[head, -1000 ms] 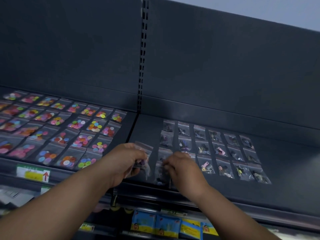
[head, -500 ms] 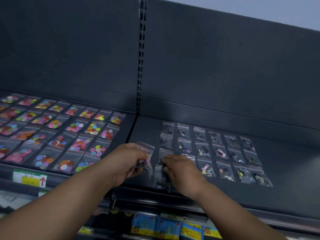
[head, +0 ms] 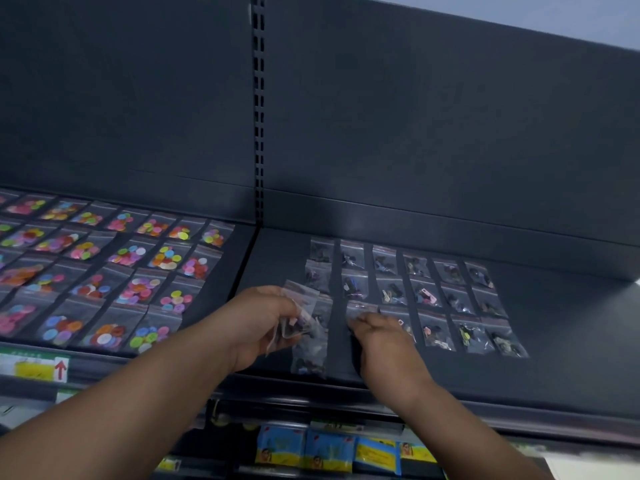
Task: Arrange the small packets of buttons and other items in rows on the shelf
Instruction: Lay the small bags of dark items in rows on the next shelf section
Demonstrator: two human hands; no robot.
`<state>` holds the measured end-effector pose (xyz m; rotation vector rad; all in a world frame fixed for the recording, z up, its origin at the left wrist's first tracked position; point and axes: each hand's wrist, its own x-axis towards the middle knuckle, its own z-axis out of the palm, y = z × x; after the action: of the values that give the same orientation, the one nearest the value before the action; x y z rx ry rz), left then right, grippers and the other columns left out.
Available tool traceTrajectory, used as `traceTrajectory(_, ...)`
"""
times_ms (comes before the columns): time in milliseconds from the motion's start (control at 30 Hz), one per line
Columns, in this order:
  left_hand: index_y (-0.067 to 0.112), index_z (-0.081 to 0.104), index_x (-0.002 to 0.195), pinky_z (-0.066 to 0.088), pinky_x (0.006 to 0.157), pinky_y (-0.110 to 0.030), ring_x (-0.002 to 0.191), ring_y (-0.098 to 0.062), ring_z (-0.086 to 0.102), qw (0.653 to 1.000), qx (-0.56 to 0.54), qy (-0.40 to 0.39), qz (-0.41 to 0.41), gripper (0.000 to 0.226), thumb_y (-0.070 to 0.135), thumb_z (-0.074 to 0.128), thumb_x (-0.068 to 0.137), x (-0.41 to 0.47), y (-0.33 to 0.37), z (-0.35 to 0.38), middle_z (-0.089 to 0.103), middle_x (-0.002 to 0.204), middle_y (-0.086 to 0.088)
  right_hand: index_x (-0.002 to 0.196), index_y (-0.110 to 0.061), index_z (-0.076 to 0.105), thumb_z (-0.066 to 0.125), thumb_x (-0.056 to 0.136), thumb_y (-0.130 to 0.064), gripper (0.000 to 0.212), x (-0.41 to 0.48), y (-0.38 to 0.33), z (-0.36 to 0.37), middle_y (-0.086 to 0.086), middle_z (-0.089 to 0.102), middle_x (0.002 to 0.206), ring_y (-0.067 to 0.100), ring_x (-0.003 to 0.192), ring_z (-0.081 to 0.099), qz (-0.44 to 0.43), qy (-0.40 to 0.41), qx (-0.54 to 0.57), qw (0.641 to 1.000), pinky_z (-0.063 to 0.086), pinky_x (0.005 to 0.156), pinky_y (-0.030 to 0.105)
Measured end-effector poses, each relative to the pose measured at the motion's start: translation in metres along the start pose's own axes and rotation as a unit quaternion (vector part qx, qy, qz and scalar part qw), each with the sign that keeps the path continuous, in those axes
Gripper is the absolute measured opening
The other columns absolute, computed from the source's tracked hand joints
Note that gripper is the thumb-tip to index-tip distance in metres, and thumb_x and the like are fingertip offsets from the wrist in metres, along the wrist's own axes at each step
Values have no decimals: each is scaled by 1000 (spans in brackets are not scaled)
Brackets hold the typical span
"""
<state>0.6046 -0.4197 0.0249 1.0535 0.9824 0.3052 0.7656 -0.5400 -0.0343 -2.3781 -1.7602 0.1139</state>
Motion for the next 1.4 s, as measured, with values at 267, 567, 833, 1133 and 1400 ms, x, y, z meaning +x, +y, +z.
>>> traceTrajectory(267,5,60,86,56,56,-25,57,-16,65,1000,11,-5,2,13,-6,54,86,0,0,9,65,77,-12,136,-20,48,45,79,3,61,4,0,4,-1,50,133,27,112,46,-39,12,13,999,38,98,27)
traceTrajectory(567,4,63,103,57,57,-27,71,-21,66,998,18,-58,9,22,-6,51,88,-3,1,19,68,83,-13,93,-15,67,57,93,-22,12,12,-26,-39,-10,59,69,1,60,52,152,44,485,860,41,57,15)
traceTrajectory(833,7,64,101,58,69,-32,85,-25,69,995,56,-80,18,18,-2,57,87,-4,-1,26,72,98,-17,75,-10,57,54,92,-3,19,11,-32,-52,9,57,67,12,48,52,211,-5,659,722,43,41,19)
traceTrajectory(1133,5,61,87,56,50,-23,68,-21,62,998,67,-3,8,13,-6,53,88,-3,1,16,65,83,-16,79,-15,56,52,95,-9,17,5,-8,-55,2,65,66,12,55,58,232,11,613,755,49,52,23)
traceTrajectory(1400,5,61,87,55,49,-22,69,-19,60,999,43,21,10,14,-5,51,89,-4,3,8,64,85,-16,81,-15,56,53,93,-8,14,-8,2,-32,2,66,72,13,58,57,238,-66,468,848,47,55,24)
